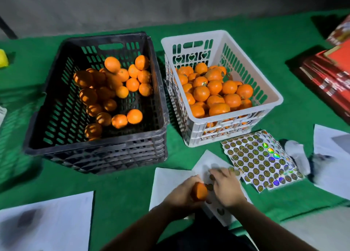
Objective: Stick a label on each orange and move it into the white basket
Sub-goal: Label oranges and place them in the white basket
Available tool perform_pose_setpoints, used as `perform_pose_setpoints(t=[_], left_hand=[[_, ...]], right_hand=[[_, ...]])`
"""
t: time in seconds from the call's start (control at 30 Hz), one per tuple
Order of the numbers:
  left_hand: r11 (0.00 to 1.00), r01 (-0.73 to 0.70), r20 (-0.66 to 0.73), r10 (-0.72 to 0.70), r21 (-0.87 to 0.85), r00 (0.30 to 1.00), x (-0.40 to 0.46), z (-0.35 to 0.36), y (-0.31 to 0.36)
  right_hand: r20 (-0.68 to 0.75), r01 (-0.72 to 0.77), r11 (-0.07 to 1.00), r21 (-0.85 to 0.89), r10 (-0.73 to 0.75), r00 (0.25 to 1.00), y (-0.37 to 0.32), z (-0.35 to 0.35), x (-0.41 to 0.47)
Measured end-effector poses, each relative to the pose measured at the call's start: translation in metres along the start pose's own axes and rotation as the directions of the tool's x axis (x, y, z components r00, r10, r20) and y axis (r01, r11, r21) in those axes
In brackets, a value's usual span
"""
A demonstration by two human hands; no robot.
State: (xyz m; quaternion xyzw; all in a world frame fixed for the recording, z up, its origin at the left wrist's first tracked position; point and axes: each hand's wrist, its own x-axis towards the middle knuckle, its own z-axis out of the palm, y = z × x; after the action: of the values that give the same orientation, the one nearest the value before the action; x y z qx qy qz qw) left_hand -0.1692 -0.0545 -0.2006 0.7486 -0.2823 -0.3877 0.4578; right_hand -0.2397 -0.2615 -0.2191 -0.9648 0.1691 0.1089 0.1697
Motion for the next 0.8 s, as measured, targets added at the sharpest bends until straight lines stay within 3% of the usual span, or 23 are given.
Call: perform_pose_setpoints(t=[0.1,0.27,0.47,0.53,0.63,0.73,0.8], left_hand=[[0.994,0.07,-0.002,-0.07,0.087,0.998,0.011,0.001,-0.013],[0.98,0.068,0.05,-0.078,0.188,0.996,0.014,0.002,-0.017],[0.98,0.124,0.029,-0.13,0.159,0.991,0.012,0.003,-0.014],[0.983,0.125,0.035,-0.131,0.133,0.991,0.011,0.001,-0.012],[0.992,0.108,0.031,-0.111,0.066,0.993,0.013,-0.002,-0.002],[0.999,0.033,-0.071,-0.035,-0.033,0.997,0.009,-0.01,0.01],[0.997,-0.016,-0.118,0.006,-0.079,0.993,0.007,-0.017,0.016]], right_hand=[[0.129,-0.031,0.981,-0.193,0.057,0.99,0.004,0.003,0.01],[0.147,0.059,0.944,-0.324,-0.012,0.989,0.007,0.005,0.007],[0.133,0.034,0.952,-0.305,0.007,0.991,0.013,0.006,0.009],[0.039,0.027,0.989,-0.147,-0.021,0.999,0.012,-0.002,0.008],[-0.246,0.089,0.978,0.188,-0.041,0.968,0.006,-0.017,-0.001],[-0.161,0.053,0.798,0.6,0.056,0.985,-0.012,-0.043,-0.01],[-0.079,0.04,0.644,0.764,0.032,0.996,-0.026,-0.064,-0.015]])
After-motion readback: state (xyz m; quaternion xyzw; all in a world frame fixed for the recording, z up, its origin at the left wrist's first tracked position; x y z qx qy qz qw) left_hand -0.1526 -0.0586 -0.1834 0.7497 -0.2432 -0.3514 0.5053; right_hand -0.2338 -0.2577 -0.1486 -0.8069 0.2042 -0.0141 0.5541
